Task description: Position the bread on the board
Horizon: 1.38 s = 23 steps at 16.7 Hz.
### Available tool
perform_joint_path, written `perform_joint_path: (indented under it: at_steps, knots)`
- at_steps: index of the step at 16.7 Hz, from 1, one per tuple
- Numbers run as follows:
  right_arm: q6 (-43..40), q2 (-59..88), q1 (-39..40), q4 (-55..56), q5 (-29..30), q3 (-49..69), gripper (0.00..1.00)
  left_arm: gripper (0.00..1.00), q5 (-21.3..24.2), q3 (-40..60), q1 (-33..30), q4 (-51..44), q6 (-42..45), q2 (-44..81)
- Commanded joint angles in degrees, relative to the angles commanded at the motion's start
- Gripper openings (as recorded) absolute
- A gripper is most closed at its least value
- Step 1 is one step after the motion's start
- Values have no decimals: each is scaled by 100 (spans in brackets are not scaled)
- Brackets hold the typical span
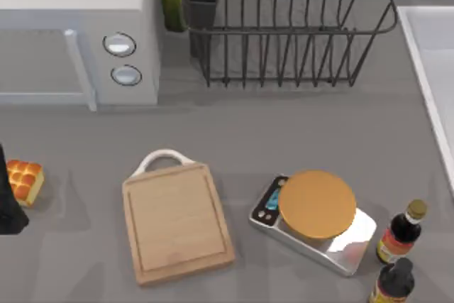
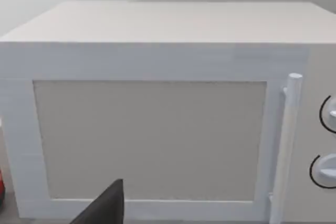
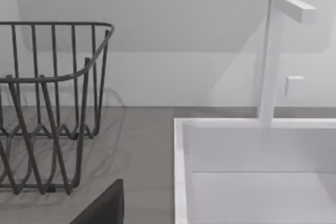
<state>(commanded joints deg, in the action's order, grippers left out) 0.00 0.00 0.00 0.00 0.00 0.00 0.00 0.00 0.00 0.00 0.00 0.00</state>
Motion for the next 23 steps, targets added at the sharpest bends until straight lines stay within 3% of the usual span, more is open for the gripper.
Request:
perform_joint_path:
  at_steps: [4, 8, 19, 23]
  knots:
    - [0, 0, 0, 0, 0, 0, 100, 100, -6, 180, 7, -128, 35, 183]
    - [0, 0, 0, 0, 0, 0, 100, 100, -13, 1126, 22, -823, 221, 1282]
    - [0, 0, 0, 0, 0, 0, 100, 100, 15, 4956, 68, -4187, 990, 7679]
    - [0, 0, 0, 0, 0, 0, 100, 100, 9, 6142, 89, -5126, 1223, 9353]
